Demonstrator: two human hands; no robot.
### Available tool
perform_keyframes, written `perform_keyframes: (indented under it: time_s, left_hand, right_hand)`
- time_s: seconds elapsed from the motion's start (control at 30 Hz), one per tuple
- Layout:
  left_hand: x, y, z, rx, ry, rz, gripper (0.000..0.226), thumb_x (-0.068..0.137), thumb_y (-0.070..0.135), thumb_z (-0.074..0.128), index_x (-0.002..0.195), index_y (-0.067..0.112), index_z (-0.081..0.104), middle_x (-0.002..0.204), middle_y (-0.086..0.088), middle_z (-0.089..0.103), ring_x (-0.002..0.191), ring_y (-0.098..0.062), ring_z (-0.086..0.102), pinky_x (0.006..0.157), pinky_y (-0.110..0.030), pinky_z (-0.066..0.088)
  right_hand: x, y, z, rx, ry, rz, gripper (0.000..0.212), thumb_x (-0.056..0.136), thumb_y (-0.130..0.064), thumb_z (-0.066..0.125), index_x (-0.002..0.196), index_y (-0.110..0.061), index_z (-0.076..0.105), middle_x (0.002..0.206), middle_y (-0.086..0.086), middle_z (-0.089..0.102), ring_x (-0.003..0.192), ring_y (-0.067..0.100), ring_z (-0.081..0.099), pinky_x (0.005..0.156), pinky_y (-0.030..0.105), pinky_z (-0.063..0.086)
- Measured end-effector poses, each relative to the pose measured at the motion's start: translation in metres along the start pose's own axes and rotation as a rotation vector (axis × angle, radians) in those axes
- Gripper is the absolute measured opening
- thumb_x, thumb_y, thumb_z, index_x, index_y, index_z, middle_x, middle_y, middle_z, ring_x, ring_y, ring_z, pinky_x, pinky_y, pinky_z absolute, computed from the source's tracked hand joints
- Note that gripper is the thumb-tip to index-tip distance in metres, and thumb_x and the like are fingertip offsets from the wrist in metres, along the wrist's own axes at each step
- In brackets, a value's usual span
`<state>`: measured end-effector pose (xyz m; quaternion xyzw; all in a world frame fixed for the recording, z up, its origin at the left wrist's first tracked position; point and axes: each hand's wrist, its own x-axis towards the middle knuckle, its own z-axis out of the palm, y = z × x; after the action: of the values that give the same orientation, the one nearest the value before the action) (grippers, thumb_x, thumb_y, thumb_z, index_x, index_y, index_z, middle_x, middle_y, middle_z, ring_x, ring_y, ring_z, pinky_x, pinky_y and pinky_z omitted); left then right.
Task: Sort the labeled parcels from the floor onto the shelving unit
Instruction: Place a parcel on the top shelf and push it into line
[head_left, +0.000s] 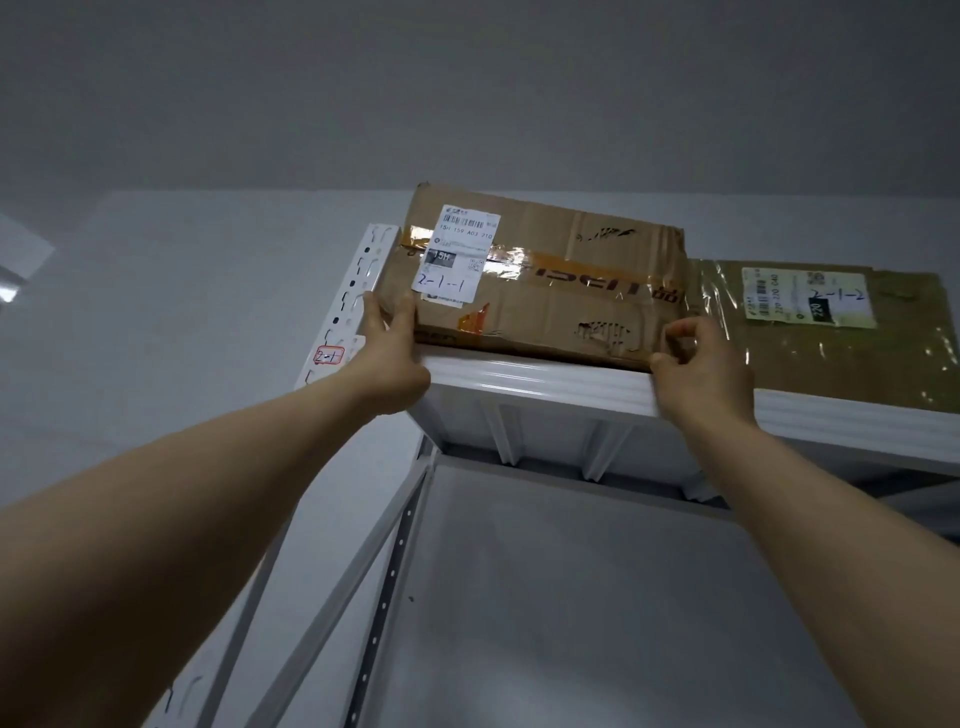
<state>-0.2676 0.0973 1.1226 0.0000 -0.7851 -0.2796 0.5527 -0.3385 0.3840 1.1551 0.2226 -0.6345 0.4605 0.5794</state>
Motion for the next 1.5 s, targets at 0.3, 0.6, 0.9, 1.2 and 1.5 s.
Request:
perform_keyframes:
  time_s: [0.3,0.6,0.9,1.2,1.5]
  left_hand:
    - [0.005,-0.001,0.009,0.322,0.027,0.003,0.071,0.086,0.012,0.058,0.146,0.025,0.023,0.155,-0.006,0.017,0.141,-0.040,0.020,0.111,-0.060,0.024]
    - [0.010,0.003,0.011,0.338,-0.129,-0.024,0.062,0.087,0.011,0.060,0.139,0.024,0.028,0.150,-0.008,0.026,0.139,-0.040,0.022,0.113,-0.064,0.025]
    - [0.017,0.004,0.017,0.381,-0.099,0.010,0.062,0.087,0.011,0.062,0.138,0.027,0.031,0.146,-0.007,0.032,0.137,-0.041,0.023,0.113,-0.063,0.022]
    - [0.003,0.036,0.047,0.415,-0.031,0.258,0.089,0.075,0.009,0.063,0.147,0.033,0.017,0.157,-0.004,0.020,0.147,-0.039,0.008,0.114,-0.061,0.013]
    - [-0.024,0.123,0.101,0.327,-0.134,0.409,0.103,0.080,0.008,0.057,0.155,0.033,-0.009,0.165,0.003,-0.008,0.150,-0.031,-0.007,0.118,-0.052,0.004]
  right_hand:
    - [-0.007,-0.009,0.001,-0.070,-0.101,-0.002,0.037,0.095,-0.018,0.053,0.129,-0.032,0.060,0.132,-0.003,0.064,0.117,0.025,0.059,0.097,0.046,0.050]
    - [-0.017,-0.017,-0.001,-0.313,-0.267,-0.051,0.042,0.097,-0.026,0.042,0.137,-0.035,0.052,0.133,0.004,0.061,0.132,0.035,0.040,0.088,0.041,0.042]
    - [-0.016,-0.025,0.008,-0.456,-0.305,-0.072,0.037,0.101,-0.040,0.037,0.134,-0.032,0.051,0.133,0.011,0.056,0.137,0.037,0.026,0.109,0.050,0.026]
    - [-0.022,-0.025,0.003,-0.514,-0.338,-0.111,0.046,0.096,-0.041,0.042,0.142,-0.034,0.045,0.148,0.011,0.042,0.139,0.037,0.024,0.112,0.052,0.023]
    - [-0.012,-0.008,-0.032,-0.422,-0.186,-0.099,0.038,0.098,-0.039,0.046,0.135,-0.031,0.053,0.146,0.006,0.048,0.135,0.032,0.034,0.109,0.047,0.031]
